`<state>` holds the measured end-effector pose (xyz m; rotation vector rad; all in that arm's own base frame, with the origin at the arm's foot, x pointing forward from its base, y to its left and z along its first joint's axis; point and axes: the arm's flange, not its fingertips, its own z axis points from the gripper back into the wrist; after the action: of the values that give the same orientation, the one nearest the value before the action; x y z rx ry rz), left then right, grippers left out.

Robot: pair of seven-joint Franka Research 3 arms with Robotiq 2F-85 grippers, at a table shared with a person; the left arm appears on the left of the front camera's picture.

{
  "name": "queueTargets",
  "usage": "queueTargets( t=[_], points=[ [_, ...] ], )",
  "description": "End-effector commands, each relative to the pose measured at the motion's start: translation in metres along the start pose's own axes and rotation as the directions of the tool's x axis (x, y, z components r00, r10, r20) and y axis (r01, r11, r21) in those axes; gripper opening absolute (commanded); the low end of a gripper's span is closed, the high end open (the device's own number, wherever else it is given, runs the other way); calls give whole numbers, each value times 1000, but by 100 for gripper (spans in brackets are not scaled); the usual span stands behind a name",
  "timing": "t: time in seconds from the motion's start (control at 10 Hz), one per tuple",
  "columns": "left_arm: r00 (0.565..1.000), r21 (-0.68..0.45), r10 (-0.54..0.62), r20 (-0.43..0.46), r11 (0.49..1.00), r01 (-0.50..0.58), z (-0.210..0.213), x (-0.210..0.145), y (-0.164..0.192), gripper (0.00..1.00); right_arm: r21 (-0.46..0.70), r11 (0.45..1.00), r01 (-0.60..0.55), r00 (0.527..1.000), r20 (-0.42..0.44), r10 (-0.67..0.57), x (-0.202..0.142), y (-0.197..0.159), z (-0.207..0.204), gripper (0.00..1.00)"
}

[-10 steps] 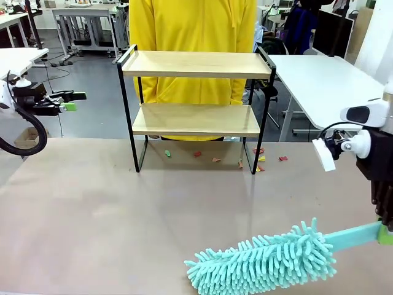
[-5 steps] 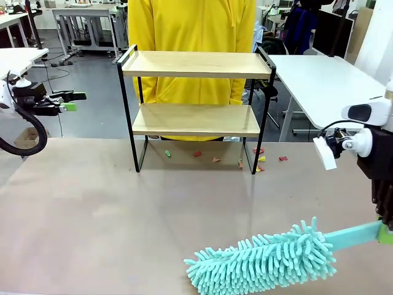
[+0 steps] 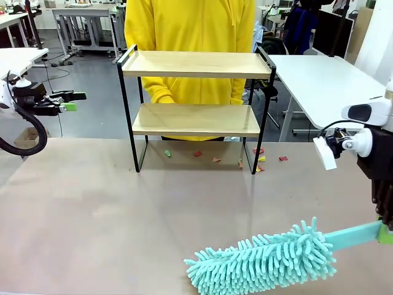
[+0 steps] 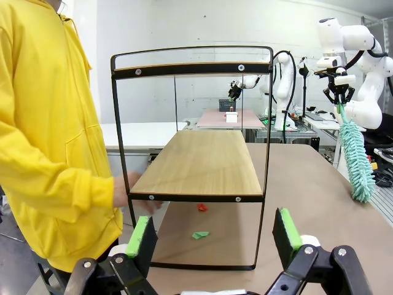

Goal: Clean the shelf.
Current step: Clean the specific section of the Shelf indicated by the human with the Duster.

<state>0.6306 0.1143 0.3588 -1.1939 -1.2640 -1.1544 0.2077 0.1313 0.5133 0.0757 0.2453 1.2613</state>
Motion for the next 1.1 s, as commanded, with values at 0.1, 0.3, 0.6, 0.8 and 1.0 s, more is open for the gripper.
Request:
queueTargets(
  t=[0.1,0.3,0.6,0.8,1.0],
  points=[
    [1000,4,-10,2,1000,10,0,2,-2,100,0,1000,13,1000,14,-13,1,3,2,13],
    [1000,4,-10,2,1000,10,0,2,-2,100,0,1000,13,1000,14,-13,1,3,2,13],
    [1000,4,-10,2,1000,10,0,2,-2,100,0,1000,13,1000,14,-13,1,3,2,13],
    [1000,4,-10,2,1000,10,0,2,-2,100,0,1000,13,1000,14,-13,1,3,2,13],
    [1000,4,-10,2,1000,10,0,2,-2,100,0,1000,13,1000,14,-13,1,3,2,13]
  ],
)
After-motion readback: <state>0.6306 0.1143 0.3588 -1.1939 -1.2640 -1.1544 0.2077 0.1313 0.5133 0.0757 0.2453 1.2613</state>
